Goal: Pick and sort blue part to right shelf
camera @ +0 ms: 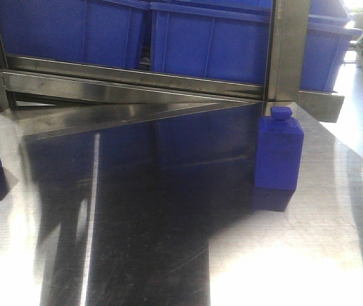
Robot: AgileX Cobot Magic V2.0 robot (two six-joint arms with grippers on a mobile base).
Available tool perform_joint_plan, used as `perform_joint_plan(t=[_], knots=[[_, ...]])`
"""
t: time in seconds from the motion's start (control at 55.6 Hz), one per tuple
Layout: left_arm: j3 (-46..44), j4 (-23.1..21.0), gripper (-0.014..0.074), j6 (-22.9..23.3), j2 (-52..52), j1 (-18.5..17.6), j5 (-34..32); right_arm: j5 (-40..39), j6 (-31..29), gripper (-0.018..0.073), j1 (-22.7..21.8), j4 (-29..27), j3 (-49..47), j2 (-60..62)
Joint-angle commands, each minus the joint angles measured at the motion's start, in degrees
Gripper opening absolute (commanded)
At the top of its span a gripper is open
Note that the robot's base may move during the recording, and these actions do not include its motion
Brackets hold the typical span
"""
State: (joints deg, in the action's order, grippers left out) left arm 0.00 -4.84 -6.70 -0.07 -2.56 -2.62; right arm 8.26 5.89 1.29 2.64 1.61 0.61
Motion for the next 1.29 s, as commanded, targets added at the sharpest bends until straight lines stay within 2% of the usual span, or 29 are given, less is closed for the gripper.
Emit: perform_joint_plan(t=[0.0, 0.521, 0.683, 0.755, 0.809, 0.97, 1.132, 1.204, 1.276], knots=[[2.12, -0.31, 0.0125, -0.07, -1.46, -0.31, -4.77, -5.15, -0.43, 0.0057, -0.01, 0.69, -0.40, 1.02], [2.12, -0.31, 0.0125, -0.07, -1.46, -0.31, -6.11, -5.15, -0.43, 0.0057, -0.01, 0.69, -0.40, 1.02], [1.27, -0.86, 0.0125, 0.43, -1.36, -0.31, -13.63, -5.15, -0.43, 0.0057, -0.01, 0.69, -0.40, 1.02], [-1.65, -1.30, 0.0125, 0.44, -1.25, -0.31, -13.51, -5.15, -0.43, 0.0057, -0.01, 0.69, -0.40, 1.02], [-5.67, -1.30, 0.0125, 0.44, -0.82, -0.31, -9.39, -5.15, -0.43, 0.0057, -0.01, 0.69, -0.40, 1.02], [-22.09, -1.34, 0.0127, 0.44, 6.02, -0.31, 12.03, -5.15, -0.43, 0.0057, -0.01, 0.69, -0.40, 1.02], [-35.75, -5.66, 0.0134, 0.44, 18.20, -0.31, 26.69, -5.15, -0.43, 0.0057, -0.01, 0.69, -0.40, 1.02], [-39.95, -7.10, 0.0180, 0.44, 23.71, -0.31, 30.90, -5.15, -0.43, 0.0057, -0.01, 0.69, -0.40, 1.02], [-43.51, -7.88, 0.0269, 0.19, 29.12, -0.31, 34.35, -5.15, -0.43, 0.0057, -0.01, 0.69, -0.40, 1.02]])
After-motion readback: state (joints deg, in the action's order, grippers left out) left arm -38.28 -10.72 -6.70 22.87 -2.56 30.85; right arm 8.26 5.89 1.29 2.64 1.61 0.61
